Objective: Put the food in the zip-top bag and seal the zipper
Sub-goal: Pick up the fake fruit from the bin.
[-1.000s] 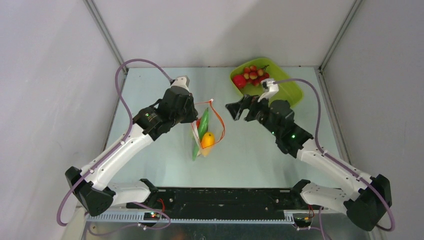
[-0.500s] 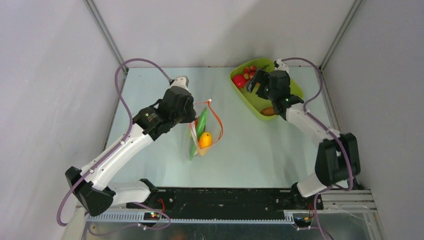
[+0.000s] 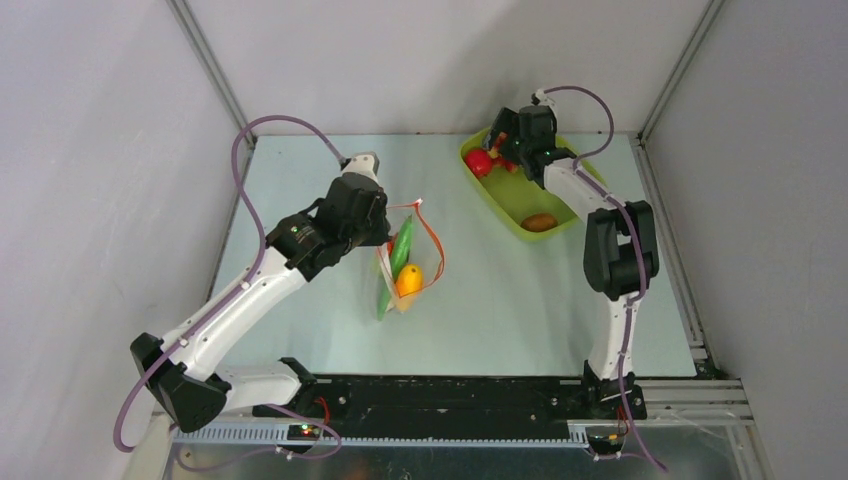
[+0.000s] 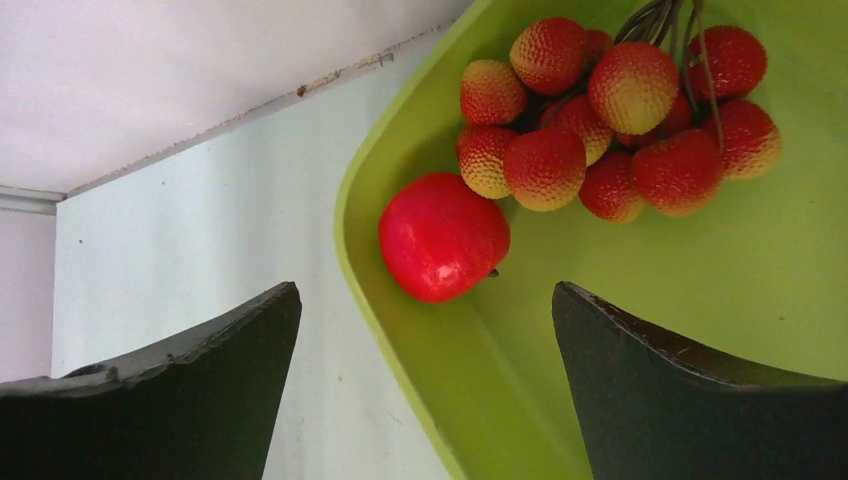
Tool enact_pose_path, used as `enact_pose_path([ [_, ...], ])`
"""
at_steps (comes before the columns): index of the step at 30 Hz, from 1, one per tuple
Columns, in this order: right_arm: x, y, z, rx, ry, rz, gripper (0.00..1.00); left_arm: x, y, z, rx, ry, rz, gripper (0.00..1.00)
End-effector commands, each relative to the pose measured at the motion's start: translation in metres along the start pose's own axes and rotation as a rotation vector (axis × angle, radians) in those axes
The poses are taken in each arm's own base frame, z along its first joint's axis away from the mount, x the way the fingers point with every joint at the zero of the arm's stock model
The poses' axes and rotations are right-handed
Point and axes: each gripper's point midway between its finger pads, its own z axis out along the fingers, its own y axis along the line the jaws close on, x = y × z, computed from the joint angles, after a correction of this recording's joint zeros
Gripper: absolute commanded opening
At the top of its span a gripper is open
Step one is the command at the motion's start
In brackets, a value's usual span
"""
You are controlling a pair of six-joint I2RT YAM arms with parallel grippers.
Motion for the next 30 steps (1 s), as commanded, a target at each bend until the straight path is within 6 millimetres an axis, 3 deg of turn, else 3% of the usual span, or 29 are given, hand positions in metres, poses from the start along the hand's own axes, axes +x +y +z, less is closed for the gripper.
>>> enact_pose_path([
  [1, 0.0, 0.002, 0.019, 0.014, -0.007, 0.031, 1.0, -0.021, 0.0, -0.004, -0.009, -0.07, 0.005, 0.03],
  [10, 0.02, -0.003, 0.057, 0.055, 0.025, 0.018, 1.0, -0.017, -0.004, 0.002, 0.004, -0.042, 0.013, 0.02],
  [21, 0.047, -0.008, 0.089, 0.085, 0.063, 0.043, 1.0, -0.016, -0.003, 0.003, 0.007, -0.035, 0.008, 0.02],
  [30, 0.061, -0.008, 0.09, 0.093, 0.116, 0.07, 1.0, -0.015, -0.005, 0.003, 0.013, -0.03, 0.007, 0.02],
])
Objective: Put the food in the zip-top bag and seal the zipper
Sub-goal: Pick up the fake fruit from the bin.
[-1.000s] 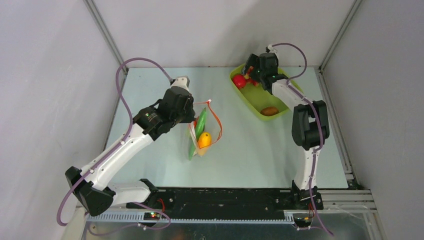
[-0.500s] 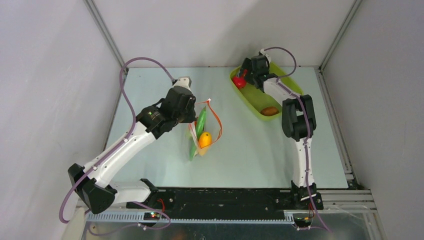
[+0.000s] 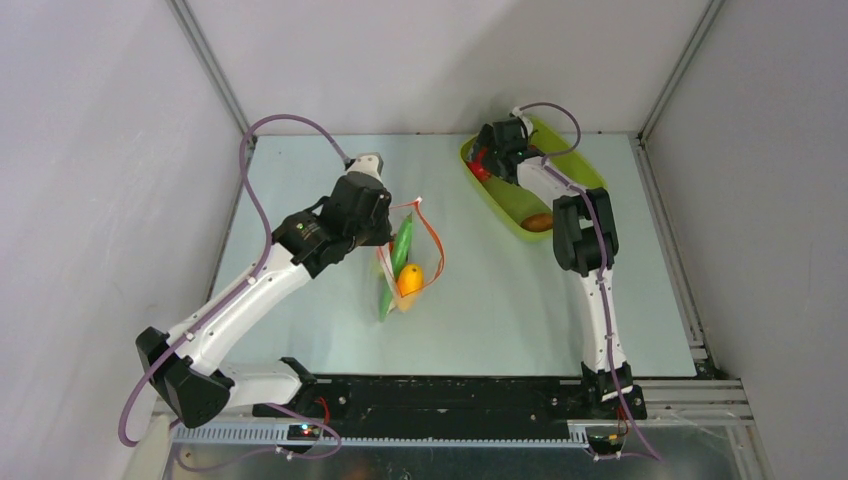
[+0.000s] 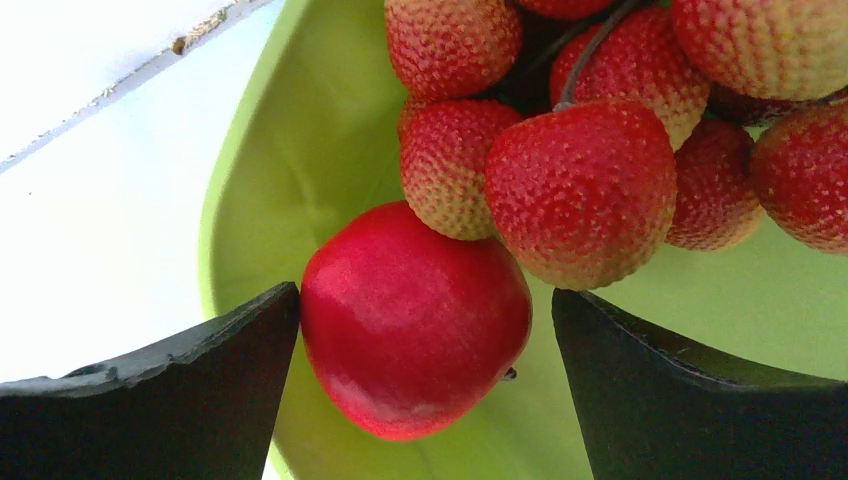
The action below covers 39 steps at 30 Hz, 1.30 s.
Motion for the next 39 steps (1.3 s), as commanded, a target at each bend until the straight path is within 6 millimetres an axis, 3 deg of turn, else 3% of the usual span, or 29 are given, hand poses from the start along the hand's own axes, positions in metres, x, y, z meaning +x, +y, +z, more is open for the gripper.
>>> enact_pose_path([
  [1, -0.008, 0.013, -0.007, -0.005, -0.016, 0.012, 1.0, -0.019, -0.007, -0.006, 0.028, -0.054, -0.011, 0.02],
  [6, -0.006, 0.007, -0.013, 0.016, -0.018, 0.012, 0.99, -0.018, -0.006, -0.005, 0.027, -0.05, -0.012, 0.02],
  [14, -0.006, -0.001, -0.019, 0.012, -0.041, 0.071, 0.86, -0.019, -0.006, -0.006, 0.029, -0.052, -0.015, 0.02],
  [19, -0.027, 0.01, -0.033, -0.043, -0.116, 0.093, 0.74, -0.018, -0.007, -0.006, 0.031, -0.052, -0.015, 0.02],
  [24, -0.044, 0.014, -0.047, -0.054, -0.167, 0.065, 0.69, -0.018, -0.007, -0.006, 0.033, -0.049, -0.017, 0.02],
  [28, -0.071, 0.016, -0.074, -0.081, -0.241, 0.046, 0.67, -0.016, -0.007, -0.004, 0.031, -0.046, -0.015, 0.02],
  [29, -0.07, 0.012, -0.077, -0.075, -0.243, 0.041, 0.66, -0.016, -0.007, -0.003, 0.029, -0.044, -0.014, 0.02],
  [32, -0.087, 0.013, -0.104, -0.08, -0.297, 0.011, 0.66, -0.014, -0.006, 0.0, 0.023, -0.036, -0.012, 0.02],
  [33, -0.078, 0.005, -0.106, -0.066, -0.285, -0.001, 0.66, -0.013, -0.007, 0.002, 0.021, -0.031, -0.011, 0.02],
  [34, -0.089, 0.01, -0.12, -0.085, -0.319, -0.011, 0.66, -0.013, -0.007, 0.002, 0.022, -0.031, -0.01, 0.02],
  [35, -0.081, 0.003, -0.122, -0.074, -0.308, -0.02, 0.66, -0.012, -0.007, 0.003, 0.022, -0.027, -0.01, 0.02],
  [36, -0.091, 0.007, -0.137, -0.092, -0.339, -0.029, 0.66, -0.012, -0.007, 0.003, 0.023, -0.025, -0.012, 0.01],
  [39, -0.082, 0.002, -0.158, -0.101, -0.332, -0.068, 0.66, -0.009, -0.01, 0.006, 0.03, -0.012, -0.016, 0.01],
])
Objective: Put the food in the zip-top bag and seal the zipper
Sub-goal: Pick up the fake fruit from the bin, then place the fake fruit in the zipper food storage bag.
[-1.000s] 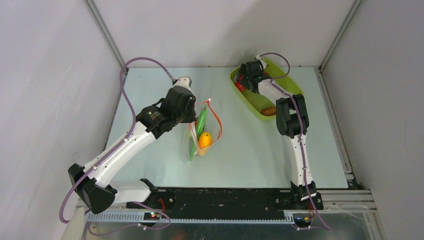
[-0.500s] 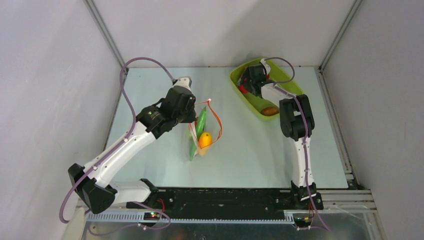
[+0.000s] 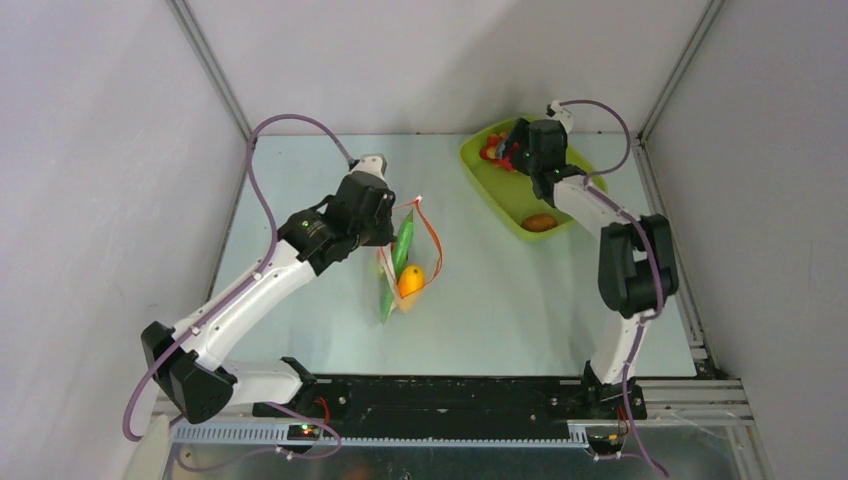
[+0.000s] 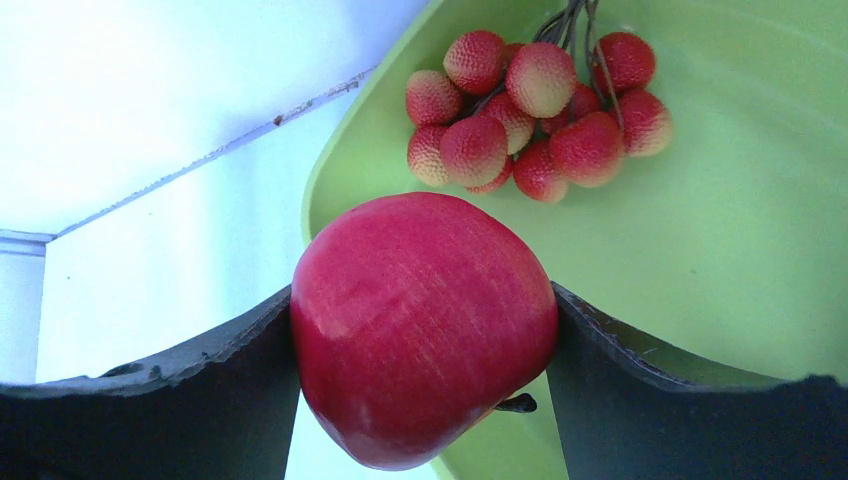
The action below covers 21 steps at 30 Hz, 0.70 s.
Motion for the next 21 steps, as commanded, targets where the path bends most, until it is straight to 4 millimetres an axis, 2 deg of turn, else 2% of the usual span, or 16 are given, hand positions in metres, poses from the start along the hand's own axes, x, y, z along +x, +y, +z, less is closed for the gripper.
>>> enact_pose_path([
  [1, -0.041, 0.021, -0.048, -0.084, -0.113, -0.069, 0.66, -0.012, -0.009, 0.0, 0.036, -0.027, -0.022, 0.01],
  [4, -0.033, 0.025, -0.073, -0.118, -0.09, -0.094, 0.66, -0.011, -0.011, 0.0, 0.043, -0.021, -0.025, 0.01],
  [5, -0.04, 0.036, -0.09, -0.151, -0.112, -0.097, 0.65, -0.011, -0.011, 0.0, 0.043, -0.022, -0.025, 0.01],
  [6, -0.032, 0.035, -0.096, -0.16, -0.099, -0.102, 0.66, -0.012, -0.011, -0.001, 0.044, -0.024, -0.027, 0.01],
  [7, -0.039, 0.05, -0.115, -0.208, -0.125, -0.104, 0.65, -0.012, -0.011, -0.002, 0.045, -0.025, -0.028, 0.01],
  [8, -0.028, 0.058, -0.125, -0.244, -0.105, -0.115, 0.65, -0.012, -0.011, -0.002, 0.047, -0.025, -0.028, 0.01],
  [9, -0.034, 0.069, -0.143, -0.286, -0.123, -0.116, 0.65, -0.012, -0.011, -0.002, 0.047, -0.026, -0.028, 0.01],
  [11, -0.024, 0.088, -0.172, -0.36, -0.105, -0.133, 0.65, -0.012, -0.011, -0.004, 0.046, -0.024, -0.026, 0.01],
  [12, -0.016, 0.101, -0.192, -0.417, -0.093, -0.146, 0.65, -0.013, -0.011, -0.004, 0.049, -0.023, -0.027, 0.01],
  [13, -0.007, 0.103, -0.2, -0.439, -0.078, -0.154, 0.65, -0.012, -0.012, -0.004, 0.051, -0.022, -0.029, 0.01],
  [14, -0.002, 0.12, -0.223, -0.513, -0.075, -0.161, 0.65, -0.011, -0.014, -0.005, 0.062, -0.016, -0.03, 0.01],
  [15, 0.007, 0.121, -0.231, -0.533, -0.058, -0.165, 0.65, -0.011, -0.014, -0.005, 0.067, -0.015, -0.031, 0.01],
  [16, 0.014, 0.133, -0.25, -0.585, -0.044, -0.158, 0.65, -0.011, -0.017, -0.007, 0.082, -0.01, -0.031, 0.01],
  [17, 0.024, 0.135, -0.257, -0.6, -0.022, -0.156, 0.65, -0.01, -0.019, -0.008, 0.093, -0.005, -0.031, 0.01],
  [18, 0.035, 0.145, -0.273, -0.642, 0.006, -0.156, 0.65, -0.011, -0.02, -0.009, 0.098, -0.005, -0.032, 0.01],
  [21, 0.062, 0.158, -0.295, -0.684, 0.057, -0.176, 0.67, -0.01, -0.022, -0.011, 0.113, -0.001, -0.032, 0.02],
])
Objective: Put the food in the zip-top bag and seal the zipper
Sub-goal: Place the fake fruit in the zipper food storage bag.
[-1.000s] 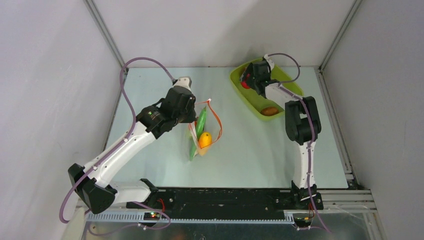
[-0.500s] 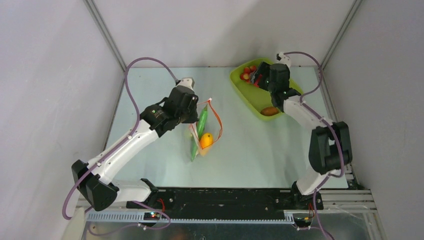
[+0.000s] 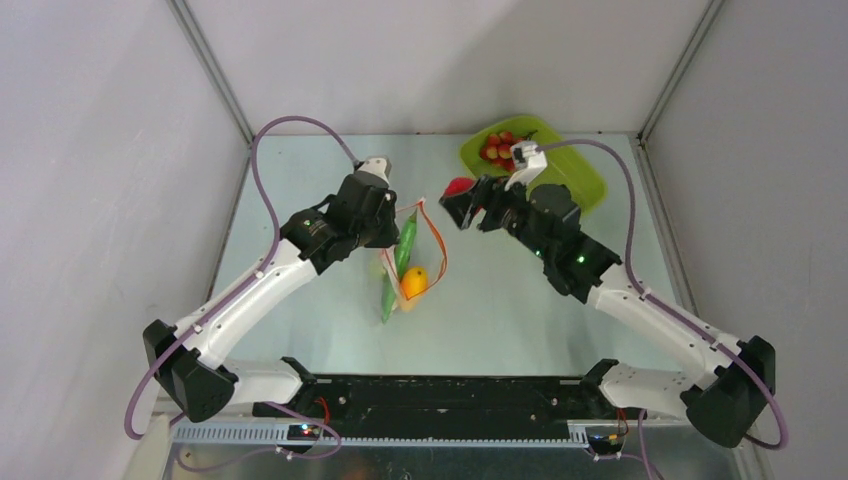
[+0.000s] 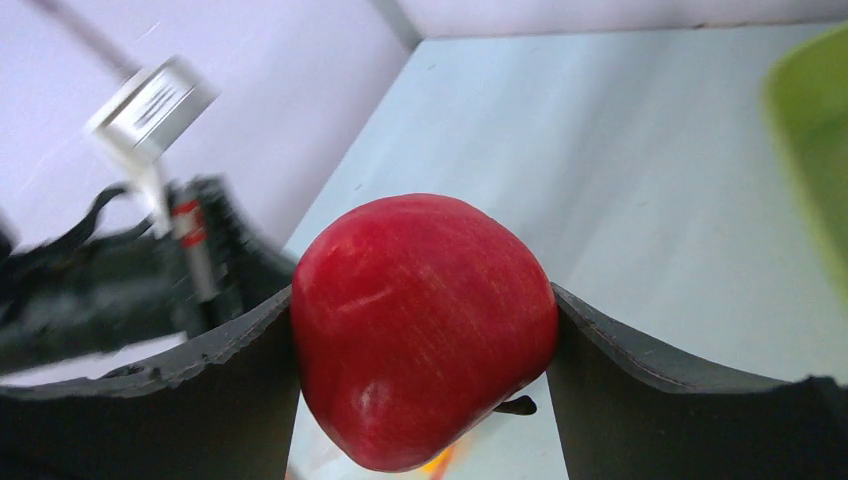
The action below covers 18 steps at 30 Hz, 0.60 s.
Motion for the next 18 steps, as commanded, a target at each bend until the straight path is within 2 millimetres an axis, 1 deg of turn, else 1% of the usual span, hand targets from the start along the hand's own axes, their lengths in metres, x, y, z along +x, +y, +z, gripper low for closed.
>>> enact_pose_path([
  [1, 0.034, 0.041, -0.012, -0.092, 0.079, 0.005, 0.68, -0.017, -0.015, -0.014, 0.074, -0.041, -0.029, 0.02],
  [2, 0.039, 0.046, -0.012, -0.097, 0.085, 0.004, 0.68, -0.016, -0.017, -0.014, 0.085, -0.036, -0.03, 0.02],
  [4, 0.053, 0.063, -0.012, -0.134, 0.111, 0.009, 0.68, -0.016, -0.021, -0.016, 0.11, -0.031, -0.033, 0.02],
  [8, 0.074, 0.076, -0.004, -0.144, 0.146, 0.038, 0.69, -0.017, -0.025, -0.021, 0.141, -0.038, -0.04, 0.02],
  [10, 0.081, 0.077, -0.001, -0.134, 0.159, 0.035, 0.69, -0.019, -0.024, -0.025, 0.142, -0.051, -0.04, 0.02],
  [11, 0.082, 0.078, -0.001, -0.131, 0.162, 0.037, 0.72, -0.02, -0.024, -0.026, 0.143, -0.058, -0.042, 0.02],
  [12, 0.088, 0.077, 0.0, -0.117, 0.181, 0.037, 0.73, -0.021, -0.024, -0.027, 0.145, -0.062, -0.043, 0.02],
  [13, 0.088, 0.077, 0.001, -0.11, 0.184, 0.039, 0.75, -0.021, -0.025, -0.029, 0.151, -0.065, -0.043, 0.02],
  [14, 0.095, 0.075, 0.002, -0.09, 0.203, 0.037, 0.76, -0.021, -0.025, -0.029, 0.153, -0.065, -0.044, 0.02],
  [15, 0.094, 0.075, 0.002, -0.083, 0.204, 0.038, 0.78, -0.022, -0.026, -0.031, 0.16, -0.07, -0.046, 0.02],
  [16, 0.1, 0.071, 0.003, -0.054, 0.221, 0.031, 0.8, -0.022, -0.026, -0.031, 0.161, -0.07, -0.048, 0.02],
  [18, 0.105, 0.067, 0.002, -0.022, 0.238, 0.018, 0.84, -0.022, -0.026, -0.032, 0.164, -0.074, -0.048, 0.02],
])
